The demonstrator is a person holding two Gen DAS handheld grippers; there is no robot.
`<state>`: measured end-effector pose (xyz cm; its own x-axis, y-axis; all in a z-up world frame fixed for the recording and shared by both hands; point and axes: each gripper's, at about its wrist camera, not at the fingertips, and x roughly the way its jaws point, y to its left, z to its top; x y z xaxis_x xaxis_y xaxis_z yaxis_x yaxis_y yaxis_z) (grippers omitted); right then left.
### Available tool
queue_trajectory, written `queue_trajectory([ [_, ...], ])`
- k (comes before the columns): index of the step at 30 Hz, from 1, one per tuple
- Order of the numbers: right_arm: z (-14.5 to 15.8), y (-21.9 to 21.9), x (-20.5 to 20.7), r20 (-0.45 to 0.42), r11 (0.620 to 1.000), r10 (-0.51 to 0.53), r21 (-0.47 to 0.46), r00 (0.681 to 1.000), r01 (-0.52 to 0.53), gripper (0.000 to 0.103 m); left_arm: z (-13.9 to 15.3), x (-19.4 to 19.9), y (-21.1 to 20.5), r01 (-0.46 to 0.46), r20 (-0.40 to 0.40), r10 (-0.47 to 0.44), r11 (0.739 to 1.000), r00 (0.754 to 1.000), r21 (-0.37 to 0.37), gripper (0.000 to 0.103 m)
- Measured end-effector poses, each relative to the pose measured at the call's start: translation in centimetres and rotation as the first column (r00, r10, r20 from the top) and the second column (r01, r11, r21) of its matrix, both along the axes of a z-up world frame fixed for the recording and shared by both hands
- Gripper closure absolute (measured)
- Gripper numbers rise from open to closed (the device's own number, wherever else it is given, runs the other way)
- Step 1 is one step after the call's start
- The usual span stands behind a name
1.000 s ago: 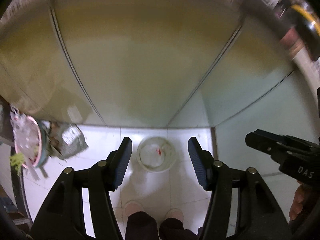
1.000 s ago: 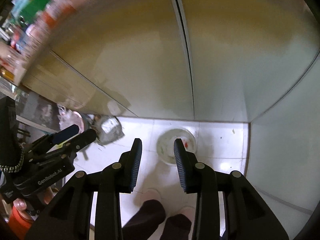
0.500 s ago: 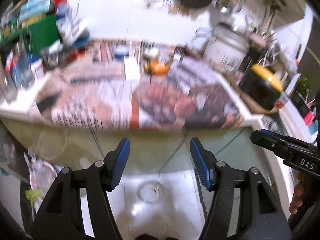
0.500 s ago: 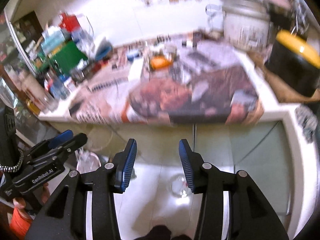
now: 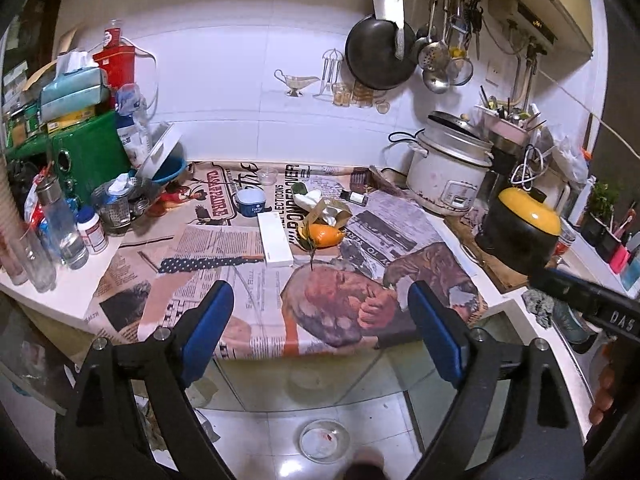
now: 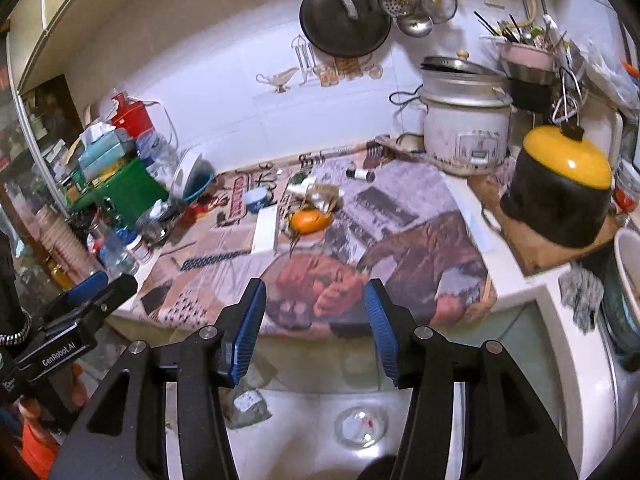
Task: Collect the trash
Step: 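Raise both tools back toward the counter, then grasp the white paper strip with the left tool while the right tool grasps orange peel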
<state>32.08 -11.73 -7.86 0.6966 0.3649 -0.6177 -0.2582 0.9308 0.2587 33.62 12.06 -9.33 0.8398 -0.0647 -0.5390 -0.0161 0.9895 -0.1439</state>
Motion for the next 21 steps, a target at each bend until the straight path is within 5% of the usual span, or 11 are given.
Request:
queue_trajectory([
  [11, -0.4, -1.3, 11.2, -0.016, 0.993, 0.116, 0.005, 0.993, -0.116, 0.055, -0.5, 10.7, 0.2, -0.163, -0.062, 0.163, 0.987, 0.985, 0.004, 0.014],
  [21, -2.9, -0.5, 20.8, -0.097, 0.958, 0.281, -0.022, 0.955, -0.285, 0.050, -2.8, 19.7, 1.4, -0.361, -0.153, 0.351, 0.931, 0.924, -0.045, 0.014],
])
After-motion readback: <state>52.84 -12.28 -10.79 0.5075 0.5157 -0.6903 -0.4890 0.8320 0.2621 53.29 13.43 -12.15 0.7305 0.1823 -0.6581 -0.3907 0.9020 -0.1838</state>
